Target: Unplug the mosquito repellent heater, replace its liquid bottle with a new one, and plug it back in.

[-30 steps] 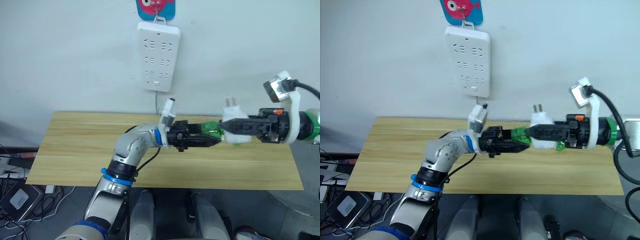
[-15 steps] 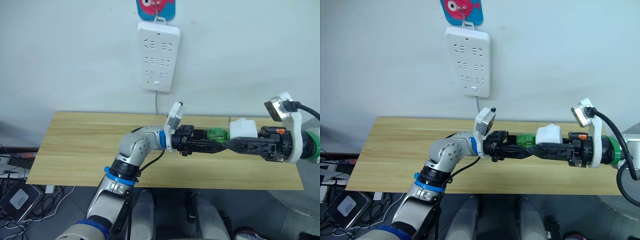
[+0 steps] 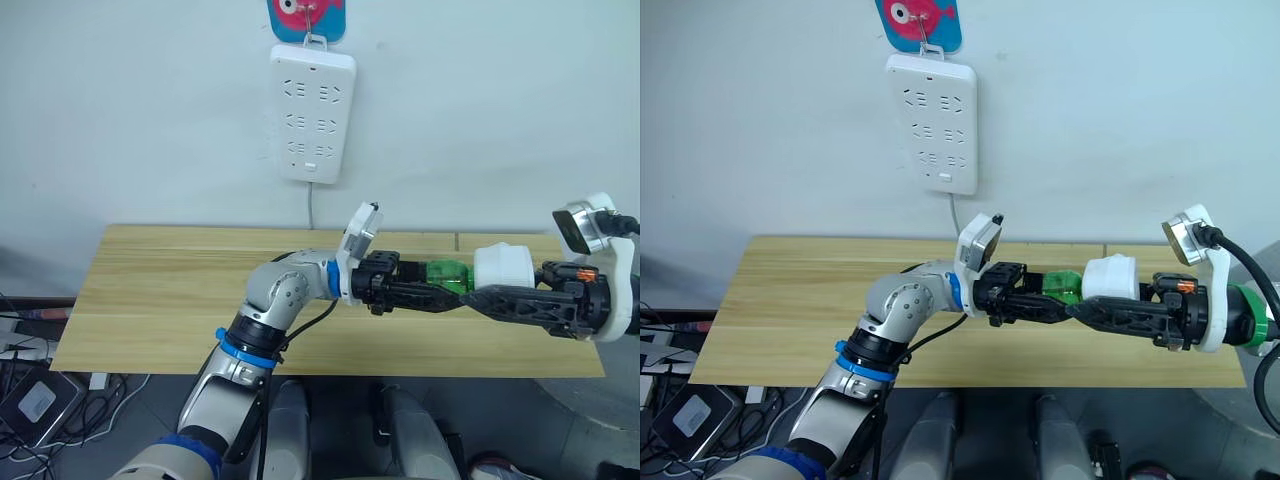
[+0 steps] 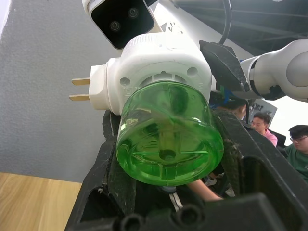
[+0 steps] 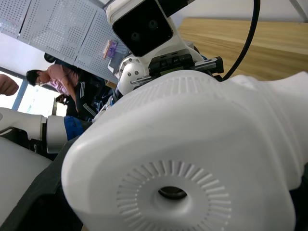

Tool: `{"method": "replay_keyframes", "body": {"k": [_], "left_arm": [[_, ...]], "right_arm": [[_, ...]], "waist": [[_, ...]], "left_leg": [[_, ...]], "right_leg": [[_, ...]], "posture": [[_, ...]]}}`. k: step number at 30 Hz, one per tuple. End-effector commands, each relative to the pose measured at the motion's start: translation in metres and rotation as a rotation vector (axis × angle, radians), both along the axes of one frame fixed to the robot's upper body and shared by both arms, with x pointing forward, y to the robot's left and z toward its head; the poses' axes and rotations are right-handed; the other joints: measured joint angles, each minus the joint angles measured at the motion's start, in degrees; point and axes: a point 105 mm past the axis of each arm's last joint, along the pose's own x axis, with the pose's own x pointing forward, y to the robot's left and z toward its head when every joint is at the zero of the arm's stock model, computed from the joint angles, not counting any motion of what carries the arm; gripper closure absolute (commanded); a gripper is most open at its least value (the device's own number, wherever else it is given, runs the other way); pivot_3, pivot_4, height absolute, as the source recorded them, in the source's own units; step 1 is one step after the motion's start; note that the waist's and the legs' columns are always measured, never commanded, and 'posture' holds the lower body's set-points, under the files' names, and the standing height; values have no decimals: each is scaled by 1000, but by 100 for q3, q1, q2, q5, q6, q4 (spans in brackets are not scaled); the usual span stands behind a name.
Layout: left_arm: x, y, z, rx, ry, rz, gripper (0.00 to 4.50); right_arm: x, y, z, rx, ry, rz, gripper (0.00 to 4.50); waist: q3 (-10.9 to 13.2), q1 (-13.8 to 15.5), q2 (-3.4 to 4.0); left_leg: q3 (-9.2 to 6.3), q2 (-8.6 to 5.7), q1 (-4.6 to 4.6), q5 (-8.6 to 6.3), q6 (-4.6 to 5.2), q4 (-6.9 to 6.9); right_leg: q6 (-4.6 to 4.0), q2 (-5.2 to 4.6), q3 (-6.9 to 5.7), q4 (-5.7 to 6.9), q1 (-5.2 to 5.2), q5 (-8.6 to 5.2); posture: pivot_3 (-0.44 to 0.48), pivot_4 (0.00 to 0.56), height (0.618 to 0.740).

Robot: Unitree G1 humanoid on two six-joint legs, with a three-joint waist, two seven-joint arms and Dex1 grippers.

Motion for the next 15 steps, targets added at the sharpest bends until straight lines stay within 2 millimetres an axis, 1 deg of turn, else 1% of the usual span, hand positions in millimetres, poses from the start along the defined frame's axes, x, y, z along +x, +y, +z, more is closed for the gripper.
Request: {"method": "replay_keyframes", "body": {"k": [1, 7, 12, 15], "left_arm": [[6, 8, 12, -52, -61, 62, 2254], [3, 9, 3, -25, -113, 64, 2254], [5, 9, 2, -21, -131, 71, 2254], [6, 8, 1, -19, -139, 75, 2254]], "right_arm": [[-14, 15, -2, -12, 18, 94, 11], [4, 17, 14, 20, -71, 46, 11], [8, 23, 27, 37, -117, 77, 11], [8, 25, 30, 39, -124, 98, 11]], "waist": [[0, -7, 0], [0, -50, 0], [0, -89, 0], [0, -96, 0]], "left_leg": [[0, 0, 0, 0, 0, 0], [-1, 0, -1, 0, 0, -1], [-3, 0, -2, 0, 0, -1], [-2, -1, -3, 0, 0, -2]], "right_leg": [[0, 0, 0, 0, 0, 0], [0, 0, 0, -1, 0, 0], [0, -1, -2, -3, 1, 0], [0, -1, -2, -4, -1, 0]], "posture": [[132, 319, 740], [132, 320, 740], [134, 320, 740], [134, 320, 740]]}}
